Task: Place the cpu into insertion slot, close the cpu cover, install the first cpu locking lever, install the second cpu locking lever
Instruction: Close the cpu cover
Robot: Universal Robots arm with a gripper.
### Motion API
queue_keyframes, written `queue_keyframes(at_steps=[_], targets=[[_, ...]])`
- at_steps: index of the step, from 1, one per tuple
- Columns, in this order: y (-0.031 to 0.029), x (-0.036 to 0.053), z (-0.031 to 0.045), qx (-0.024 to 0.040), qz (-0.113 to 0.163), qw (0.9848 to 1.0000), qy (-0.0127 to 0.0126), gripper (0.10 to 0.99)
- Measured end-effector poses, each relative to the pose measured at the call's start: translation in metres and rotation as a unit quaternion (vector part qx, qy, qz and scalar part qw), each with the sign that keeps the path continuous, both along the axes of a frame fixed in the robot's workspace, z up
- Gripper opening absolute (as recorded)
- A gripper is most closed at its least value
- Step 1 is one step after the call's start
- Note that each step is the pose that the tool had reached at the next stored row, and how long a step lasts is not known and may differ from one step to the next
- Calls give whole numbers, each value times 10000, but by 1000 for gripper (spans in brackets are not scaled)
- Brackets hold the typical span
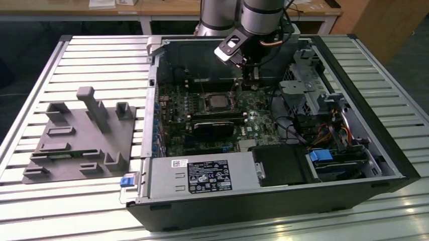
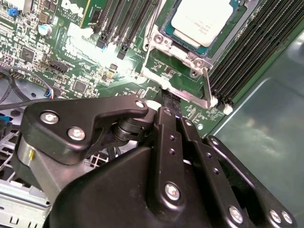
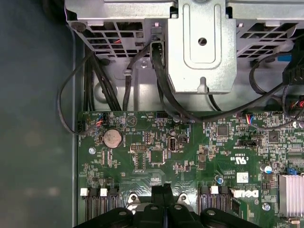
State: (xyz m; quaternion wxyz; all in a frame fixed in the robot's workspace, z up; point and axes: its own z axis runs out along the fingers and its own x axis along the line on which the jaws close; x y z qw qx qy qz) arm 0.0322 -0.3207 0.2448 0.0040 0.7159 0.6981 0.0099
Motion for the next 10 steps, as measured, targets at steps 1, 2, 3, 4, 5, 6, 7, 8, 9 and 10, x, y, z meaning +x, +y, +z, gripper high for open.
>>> queue_keyframes(at_steps=[1,2,3,4,5,6,7,8,9,10], targets=[[0,-8,0,0,0,10000,0,106],[0,-19,0,0,0,10000,0,106],[0,-30,0,0,0,10000,0,106],[0,-42,0,0,0,10000,0,106],[0,-56,-1,0,0,10000,0,106],[0,-68,-1,1,0,10000,0,106],[0,-79,-2,1,0,10000,0,106],[0,-94,-2,0,0,10000,0,106],[0,-113,-2,0,0,10000,0,106],[0,-125,-2,0,0,10000,-1,106]])
